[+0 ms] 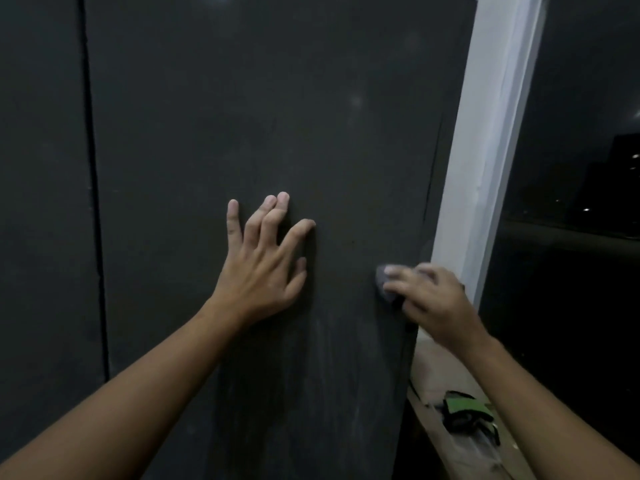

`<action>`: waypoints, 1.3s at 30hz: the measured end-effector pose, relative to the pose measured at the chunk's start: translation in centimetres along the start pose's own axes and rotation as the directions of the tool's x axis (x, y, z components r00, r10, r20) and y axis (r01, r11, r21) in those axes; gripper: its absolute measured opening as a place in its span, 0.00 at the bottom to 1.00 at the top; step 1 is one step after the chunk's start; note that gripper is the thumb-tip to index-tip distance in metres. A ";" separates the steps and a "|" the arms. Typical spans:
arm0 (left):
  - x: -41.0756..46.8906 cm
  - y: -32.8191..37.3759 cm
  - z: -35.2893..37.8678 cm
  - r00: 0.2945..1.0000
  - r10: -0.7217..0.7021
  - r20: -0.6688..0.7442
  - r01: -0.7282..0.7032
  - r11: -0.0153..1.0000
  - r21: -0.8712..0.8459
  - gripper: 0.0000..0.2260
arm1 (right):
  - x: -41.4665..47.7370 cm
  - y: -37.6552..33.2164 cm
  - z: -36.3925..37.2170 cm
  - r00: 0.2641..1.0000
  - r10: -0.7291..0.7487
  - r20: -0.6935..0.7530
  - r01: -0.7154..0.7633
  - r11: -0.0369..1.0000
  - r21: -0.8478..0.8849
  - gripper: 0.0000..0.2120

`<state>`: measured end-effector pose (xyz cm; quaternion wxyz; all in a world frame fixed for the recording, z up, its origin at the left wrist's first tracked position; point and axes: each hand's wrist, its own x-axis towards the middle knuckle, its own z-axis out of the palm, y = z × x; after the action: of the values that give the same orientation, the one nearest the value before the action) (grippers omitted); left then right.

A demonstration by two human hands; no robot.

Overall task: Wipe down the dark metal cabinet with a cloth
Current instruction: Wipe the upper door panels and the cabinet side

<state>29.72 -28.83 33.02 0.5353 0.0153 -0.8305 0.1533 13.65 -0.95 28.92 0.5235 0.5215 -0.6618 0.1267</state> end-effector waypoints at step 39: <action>-0.7 0.4 1.4 0.990 -0.038 -0.132 0.038 0.999 -0.009 0.26 | -5.1 -5.4 4.5 0.992 -0.121 -0.021 0.123 0.988 0.098 0.18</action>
<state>28.76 -28.96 31.77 0.5921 0.0192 -0.7932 0.1410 15.07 -3.60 20.73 0.5086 0.5854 -0.6177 0.1311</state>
